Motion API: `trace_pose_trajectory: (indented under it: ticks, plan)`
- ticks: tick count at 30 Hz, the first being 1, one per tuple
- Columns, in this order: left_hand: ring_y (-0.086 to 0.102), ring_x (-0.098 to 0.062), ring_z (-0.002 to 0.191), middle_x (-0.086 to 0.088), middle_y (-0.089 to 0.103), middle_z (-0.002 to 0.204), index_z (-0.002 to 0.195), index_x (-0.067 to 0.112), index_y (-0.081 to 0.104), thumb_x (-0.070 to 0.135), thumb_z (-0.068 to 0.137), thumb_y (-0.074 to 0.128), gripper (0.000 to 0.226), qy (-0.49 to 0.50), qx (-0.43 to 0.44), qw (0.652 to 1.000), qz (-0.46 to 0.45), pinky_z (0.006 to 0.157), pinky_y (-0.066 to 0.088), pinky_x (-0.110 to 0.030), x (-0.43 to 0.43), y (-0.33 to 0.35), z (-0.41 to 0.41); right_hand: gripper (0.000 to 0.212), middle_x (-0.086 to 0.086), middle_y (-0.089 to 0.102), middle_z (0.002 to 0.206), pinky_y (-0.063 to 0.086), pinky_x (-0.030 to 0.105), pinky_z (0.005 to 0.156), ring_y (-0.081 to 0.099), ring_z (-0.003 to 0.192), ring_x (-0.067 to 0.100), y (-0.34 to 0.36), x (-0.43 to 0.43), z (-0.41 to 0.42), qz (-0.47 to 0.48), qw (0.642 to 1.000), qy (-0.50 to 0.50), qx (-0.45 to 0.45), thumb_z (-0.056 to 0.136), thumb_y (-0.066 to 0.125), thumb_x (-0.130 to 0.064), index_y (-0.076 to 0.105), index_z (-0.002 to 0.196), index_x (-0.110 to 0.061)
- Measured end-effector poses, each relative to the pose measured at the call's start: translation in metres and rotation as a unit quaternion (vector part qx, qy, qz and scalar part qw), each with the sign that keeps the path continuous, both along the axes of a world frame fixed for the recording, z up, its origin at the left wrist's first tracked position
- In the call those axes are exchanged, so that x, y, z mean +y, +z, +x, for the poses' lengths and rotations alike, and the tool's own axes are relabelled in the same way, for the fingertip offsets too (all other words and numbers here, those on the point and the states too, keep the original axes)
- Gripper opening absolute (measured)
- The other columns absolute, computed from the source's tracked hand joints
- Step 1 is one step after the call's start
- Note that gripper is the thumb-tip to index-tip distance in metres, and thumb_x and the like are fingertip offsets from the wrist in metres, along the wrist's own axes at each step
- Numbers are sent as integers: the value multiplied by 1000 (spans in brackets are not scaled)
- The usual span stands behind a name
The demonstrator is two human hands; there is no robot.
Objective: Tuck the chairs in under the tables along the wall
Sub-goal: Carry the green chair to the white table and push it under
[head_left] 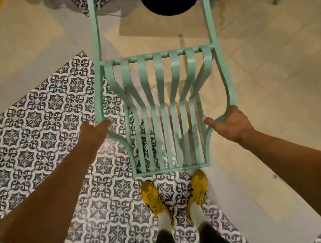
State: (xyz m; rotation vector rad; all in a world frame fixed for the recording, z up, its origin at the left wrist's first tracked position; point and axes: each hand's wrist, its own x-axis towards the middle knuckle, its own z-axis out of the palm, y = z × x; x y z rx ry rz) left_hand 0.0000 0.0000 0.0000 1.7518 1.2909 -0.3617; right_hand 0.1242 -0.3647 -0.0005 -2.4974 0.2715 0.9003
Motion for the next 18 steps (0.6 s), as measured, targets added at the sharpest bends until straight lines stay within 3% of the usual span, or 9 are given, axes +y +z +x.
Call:
trace_pose_trajectory:
  ticks: [3, 6, 8, 11, 14, 16, 18]
  plan:
    - [52, -26, 107, -19, 58, 136, 160, 3, 34, 45, 101, 68, 80, 33, 16, 999, 28, 70, 40, -30, 10, -22, 9, 108, 21, 49, 152, 50, 53, 112, 53, 136, 43, -25, -3, 17, 16, 993, -109, -30, 84, 76, -73, 33, 157, -6]
    - [59, -26, 95, -15, 63, 113, 139, -4, 57, 41, 103, 67, 59, 32, 1, 999, -19, 71, 42, -32, 18, -49, 19, 100, 20, 53, 145, 52, 55, 109, 56, 130, 43, -48, -2, 33, 18, 987, -157, -20, 87, 76, -70, 36, 153, -7]
    - [57, -22, 82, -12, 61, 99, 131, -5, 61, 40, 103, 68, 54, 43, -5, 999, -29, 69, 45, -31, 19, -64, 26, 91, 20, 55, 139, 55, 54, 105, 59, 125, 42, -63, -2, 41, 6, 984, -176, -23, 90, 77, -62, 37, 151, -7]
    - [58, -25, 94, -13, 62, 104, 131, -3, 61, 43, 104, 66, 53, 83, -14, 996, -29, 77, 51, -34, 25, -86, 32, 79, 19, 56, 134, 59, 46, 97, 62, 114, 36, -85, -1, 48, 12, 971, -239, -22, 96, 78, -46, 36, 152, -9]
    - [63, -22, 101, -13, 71, 121, 125, 3, 69, 44, 105, 64, 45, 117, -53, 991, -23, 76, 53, -31, 31, -107, 33, 62, 14, 57, 120, 52, 36, 73, 60, 91, 28, -105, 0, 54, 19, 954, -297, -30, 102, 72, -41, 42, 147, -10]
    - [72, -18, 103, -8, 78, 111, 117, 8, 73, 39, 103, 68, 34, 145, -90, 985, -40, 94, 56, -39, 31, -117, 32, 55, 12, 55, 113, 48, 34, 71, 57, 81, 24, -120, 1, 58, 22, 943, -329, -41, 106, 64, -43, 45, 146, -11]
    - [76, -16, 89, -4, 79, 91, 103, 11, 74, 33, 101, 72, 23, 148, -96, 984, -33, 98, 56, -43, 32, -124, 32, 54, 11, 54, 111, 48, 34, 71, 58, 81, 24, -128, 2, 60, 21, 936, -347, -57, 110, 56, -46, 42, 149, -12]
